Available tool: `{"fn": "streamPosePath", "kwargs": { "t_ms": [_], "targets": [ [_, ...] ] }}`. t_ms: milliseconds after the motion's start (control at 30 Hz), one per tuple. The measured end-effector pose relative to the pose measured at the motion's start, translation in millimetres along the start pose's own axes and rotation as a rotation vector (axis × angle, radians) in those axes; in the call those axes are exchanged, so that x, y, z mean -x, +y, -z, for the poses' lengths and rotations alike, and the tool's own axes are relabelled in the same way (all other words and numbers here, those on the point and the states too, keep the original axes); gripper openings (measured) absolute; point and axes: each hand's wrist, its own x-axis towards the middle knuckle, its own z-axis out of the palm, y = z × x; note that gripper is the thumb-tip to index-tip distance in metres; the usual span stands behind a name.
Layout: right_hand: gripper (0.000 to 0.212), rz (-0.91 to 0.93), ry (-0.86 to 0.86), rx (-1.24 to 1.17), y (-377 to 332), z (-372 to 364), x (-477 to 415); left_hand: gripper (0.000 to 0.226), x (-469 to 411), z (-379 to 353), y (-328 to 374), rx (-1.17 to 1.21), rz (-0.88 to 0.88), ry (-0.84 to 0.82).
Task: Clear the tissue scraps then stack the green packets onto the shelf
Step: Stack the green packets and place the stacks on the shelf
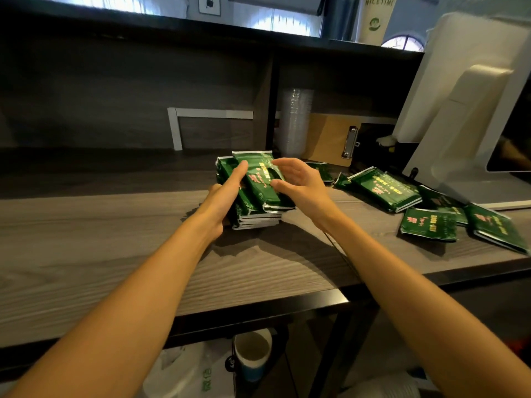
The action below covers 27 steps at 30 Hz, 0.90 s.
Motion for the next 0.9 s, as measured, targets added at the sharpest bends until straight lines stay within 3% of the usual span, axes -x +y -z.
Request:
{"fn": "streamPosePath", "kwargs": {
  "t_ms": [33,100,233,300,400,533,733,833,900],
  "targets": [
    [0.030,0.041,0.010,0.041,0,-3,0,0.111,-1,1,-1,0.001,0.005,-0.010],
    [0.023,0.094,0.033,0.095,1,-7,0,0.111,-3,1,-2,-0.009,0.002,-0.028],
    [0.015,0.056,0.064,0.089,4,-6,-2,0.045,5,-5,1,-0.007,0.002,-0.082],
    [0.013,0.044,0.055,0.088,2,-3,-1,0.032,7,-7,1,0.002,0.011,-0.079],
    [0.007,0.031,0.026,0.103,-4,5,2,0.032,8,-8,3,0.018,0.046,-0.049],
    [0.014,-0.043,0.022,0.131,-4,23,14,0.040,10,-13,5,0.053,0.069,-0.042],
    [0.027,-0.111,0.247,0.739,20,76,38,0.038,19,-44,7,0.025,0.069,-0.069],
    [0.041,-0.295,0.195,1.057,28,97,49,0.041,26,-66,6,0.031,0.076,-0.094],
    [0.052,-0.478,0.102,1.145,33,109,56,0.053,31,-81,6,0.043,0.089,-0.118]
  ]
}}
